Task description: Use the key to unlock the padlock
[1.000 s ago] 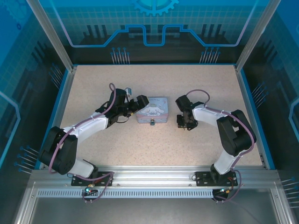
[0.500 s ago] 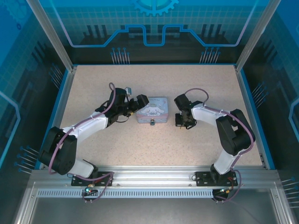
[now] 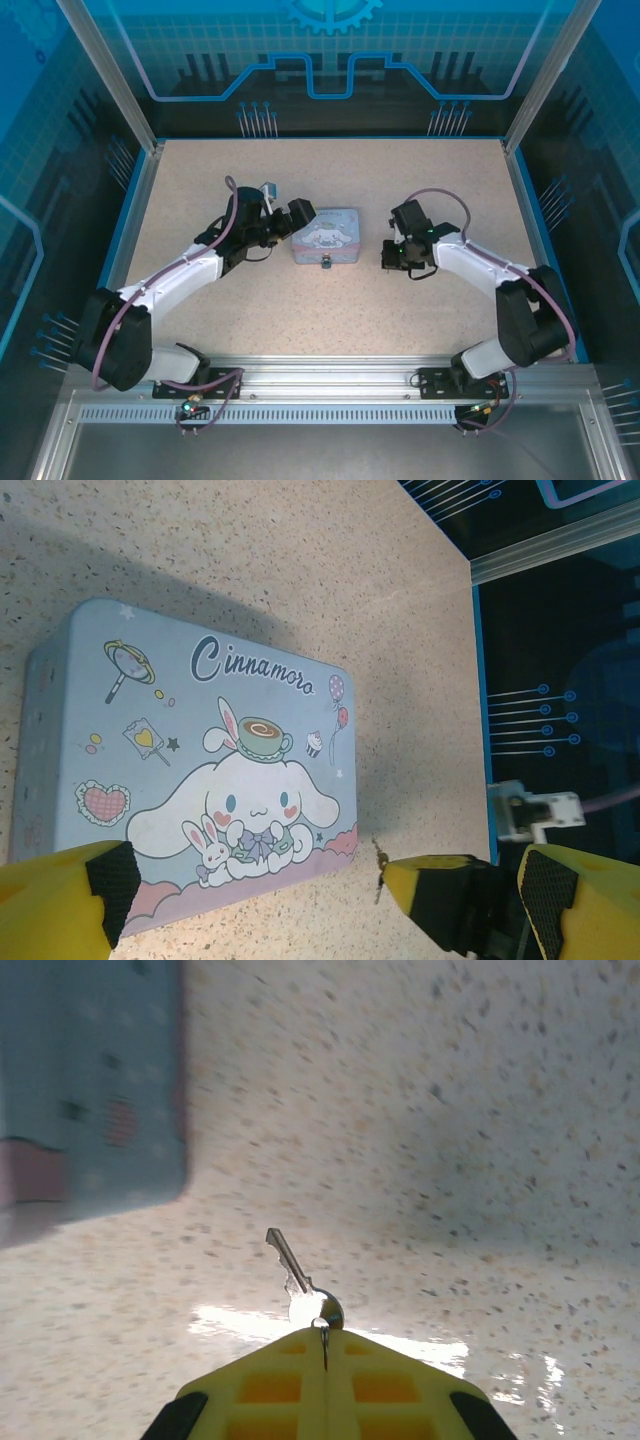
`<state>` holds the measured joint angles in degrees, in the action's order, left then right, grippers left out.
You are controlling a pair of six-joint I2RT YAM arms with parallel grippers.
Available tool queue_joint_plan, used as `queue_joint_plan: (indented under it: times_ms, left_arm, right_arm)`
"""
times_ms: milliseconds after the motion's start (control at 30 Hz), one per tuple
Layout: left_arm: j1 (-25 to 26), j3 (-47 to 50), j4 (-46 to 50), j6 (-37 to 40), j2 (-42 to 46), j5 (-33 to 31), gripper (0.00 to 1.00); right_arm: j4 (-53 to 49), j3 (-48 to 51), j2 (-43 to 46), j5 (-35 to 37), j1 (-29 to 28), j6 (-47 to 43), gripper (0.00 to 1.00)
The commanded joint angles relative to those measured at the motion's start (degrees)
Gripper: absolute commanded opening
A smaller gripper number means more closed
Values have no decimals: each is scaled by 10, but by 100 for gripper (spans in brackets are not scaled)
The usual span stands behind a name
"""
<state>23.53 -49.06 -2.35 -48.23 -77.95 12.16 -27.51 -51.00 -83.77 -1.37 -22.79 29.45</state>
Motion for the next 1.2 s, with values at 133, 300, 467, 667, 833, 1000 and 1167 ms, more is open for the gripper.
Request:
queue_joint_plan:
  times_ms: [133,300,467,667,833,1000,1167]
  left_arm:
    - [12,4,-41,-49,-19,43,99]
    - [36,-3,-96,-80,-43,69,99]
    - [60,-7,-165,-116,-77,95,87]
    - [81,-23,-205,-132,-118,120,65]
    - [94,-31,-219,-138,-144,123,52]
    - [102,-39,-236,-146,-163,130,40]
    - [107,-47,-238,-147,-174,133,37]
  right_arm:
    - [47,28,81,-131,10,-5,0]
    - [74,28,114,-184,7,22,0]
    - [103,28,120,-198,-6,54,0]
    - [122,20,108,-193,-28,71,0]
    - [131,14,104,-190,-41,79,0]
    - [130,10,100,-190,-47,79,0]
    - [131,10,96,-190,-49,79,0]
